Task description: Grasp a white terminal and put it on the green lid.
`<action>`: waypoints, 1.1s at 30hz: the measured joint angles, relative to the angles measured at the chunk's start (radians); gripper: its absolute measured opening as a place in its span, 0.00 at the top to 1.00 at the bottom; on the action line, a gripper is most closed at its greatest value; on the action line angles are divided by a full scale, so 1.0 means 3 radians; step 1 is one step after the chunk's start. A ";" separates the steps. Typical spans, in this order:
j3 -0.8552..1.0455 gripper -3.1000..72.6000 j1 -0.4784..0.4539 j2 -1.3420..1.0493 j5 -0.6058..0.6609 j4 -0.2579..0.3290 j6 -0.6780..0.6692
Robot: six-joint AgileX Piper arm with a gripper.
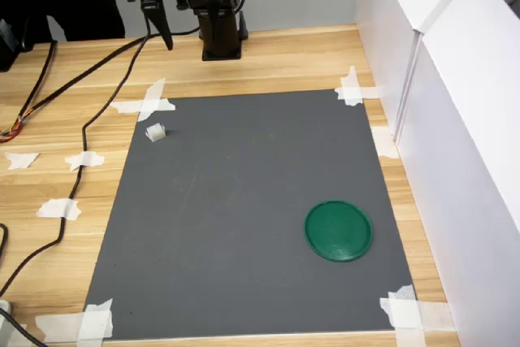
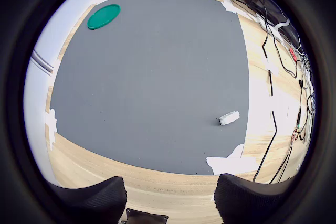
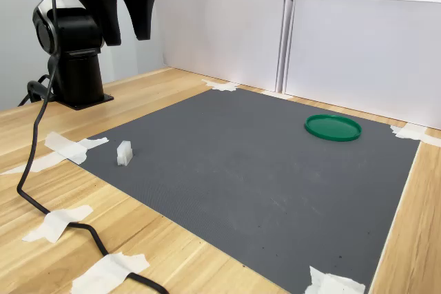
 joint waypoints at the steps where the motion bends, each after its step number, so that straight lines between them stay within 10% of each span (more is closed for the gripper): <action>1: 0.0000 0.01 0.0000 0.0046 -0.0008 0.0000 0.0009; 17: -0.0638 0.01 -0.0033 0.0820 -0.0161 -0.0020 0.0193; 33: -0.0857 0.02 -0.1053 0.1138 -0.0137 0.0025 -0.0503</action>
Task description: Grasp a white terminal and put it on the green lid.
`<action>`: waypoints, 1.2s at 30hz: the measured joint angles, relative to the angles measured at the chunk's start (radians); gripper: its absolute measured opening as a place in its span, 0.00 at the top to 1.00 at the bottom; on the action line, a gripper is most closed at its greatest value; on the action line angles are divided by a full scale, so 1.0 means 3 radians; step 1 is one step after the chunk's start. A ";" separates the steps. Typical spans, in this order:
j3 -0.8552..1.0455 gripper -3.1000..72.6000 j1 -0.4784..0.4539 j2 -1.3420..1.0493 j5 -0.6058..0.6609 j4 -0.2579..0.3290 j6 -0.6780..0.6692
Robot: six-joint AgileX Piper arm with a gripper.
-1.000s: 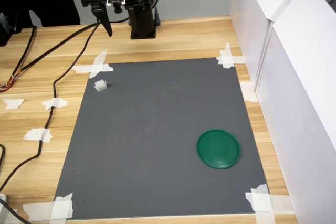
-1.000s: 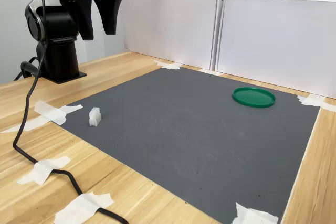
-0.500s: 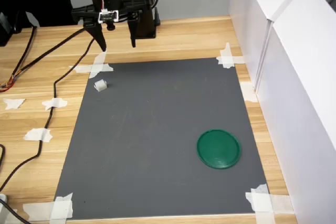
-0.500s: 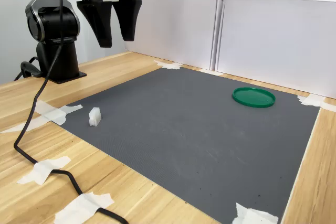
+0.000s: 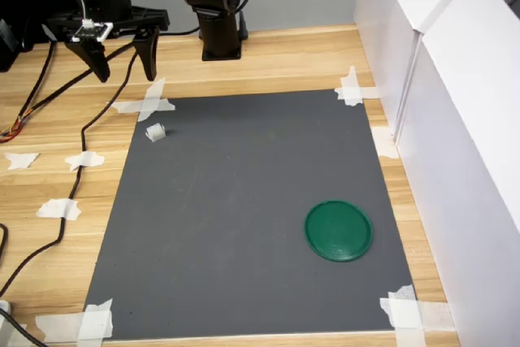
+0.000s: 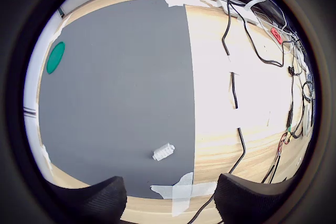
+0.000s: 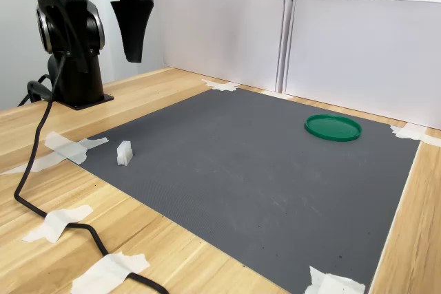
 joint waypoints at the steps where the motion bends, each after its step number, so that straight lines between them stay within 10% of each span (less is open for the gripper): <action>1: 0.0000 0.02 -0.0015 0.0035 0.0022 0.0000 -0.0062; 36: -0.0024 0.02 -0.0039 0.1300 -0.0249 0.0035 -0.0487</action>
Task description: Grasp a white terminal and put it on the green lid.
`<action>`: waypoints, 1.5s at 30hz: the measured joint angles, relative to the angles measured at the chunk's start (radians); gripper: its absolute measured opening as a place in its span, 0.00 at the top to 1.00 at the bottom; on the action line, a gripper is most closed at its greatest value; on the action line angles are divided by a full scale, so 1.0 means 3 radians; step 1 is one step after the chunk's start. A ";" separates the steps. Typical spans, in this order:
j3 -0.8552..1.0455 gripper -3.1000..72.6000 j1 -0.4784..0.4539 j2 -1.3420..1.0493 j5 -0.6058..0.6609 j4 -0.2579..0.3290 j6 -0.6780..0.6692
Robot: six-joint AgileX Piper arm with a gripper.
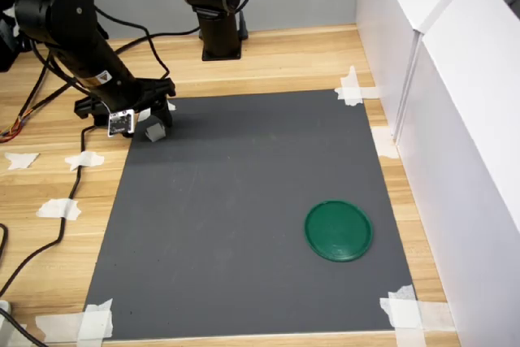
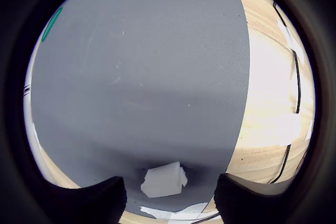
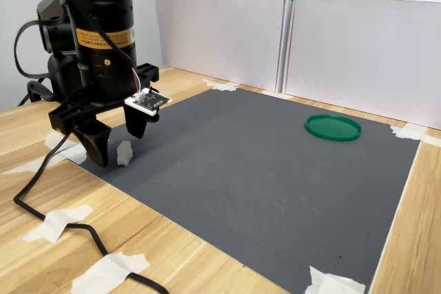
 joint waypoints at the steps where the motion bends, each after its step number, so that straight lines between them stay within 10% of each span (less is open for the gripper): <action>1: -0.0001 0.02 0.0000 0.0000 -0.0004 0.0003 -0.0003; 30: 0.0196 0.05 0.0000 0.0000 -0.0223 0.0057 -0.0150; 45: 0.0196 0.56 0.0000 0.0000 -0.0257 0.0080 -0.0047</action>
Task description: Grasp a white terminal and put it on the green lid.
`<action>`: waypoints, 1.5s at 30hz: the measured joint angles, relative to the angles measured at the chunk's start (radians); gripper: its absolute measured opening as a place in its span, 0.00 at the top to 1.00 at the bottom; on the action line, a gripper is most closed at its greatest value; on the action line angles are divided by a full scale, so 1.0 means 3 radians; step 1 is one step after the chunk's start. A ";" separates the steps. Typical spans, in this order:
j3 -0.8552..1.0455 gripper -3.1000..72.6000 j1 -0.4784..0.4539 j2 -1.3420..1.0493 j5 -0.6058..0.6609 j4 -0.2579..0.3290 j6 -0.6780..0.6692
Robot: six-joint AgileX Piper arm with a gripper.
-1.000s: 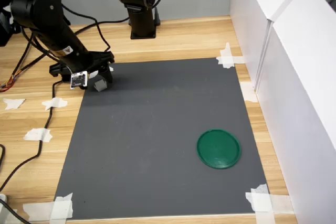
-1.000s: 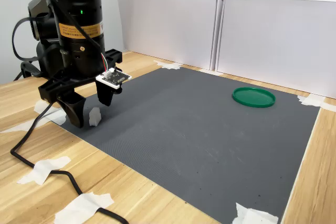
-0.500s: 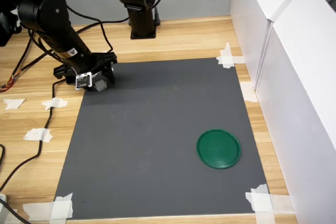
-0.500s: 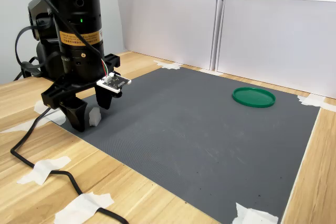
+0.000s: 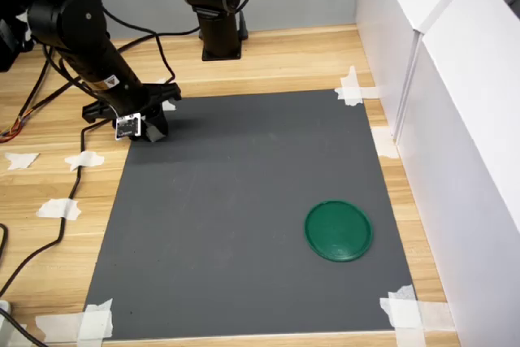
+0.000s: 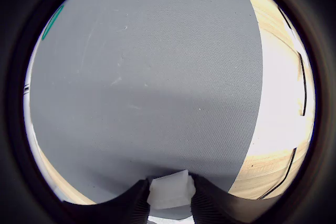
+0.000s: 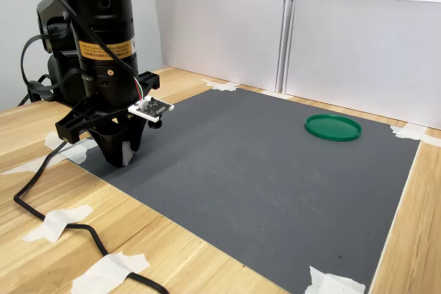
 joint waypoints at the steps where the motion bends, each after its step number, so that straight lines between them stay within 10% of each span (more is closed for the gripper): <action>1: 0.0000 0.56 0.0000 0.0000 0.0000 0.0000 0.0006; 18: -0.0099 0.56 0.0082 -0.0328 0.0101 -0.0037 0.0030; 45: -0.1215 0.56 0.2142 -0.0014 0.0037 0.0051 0.0526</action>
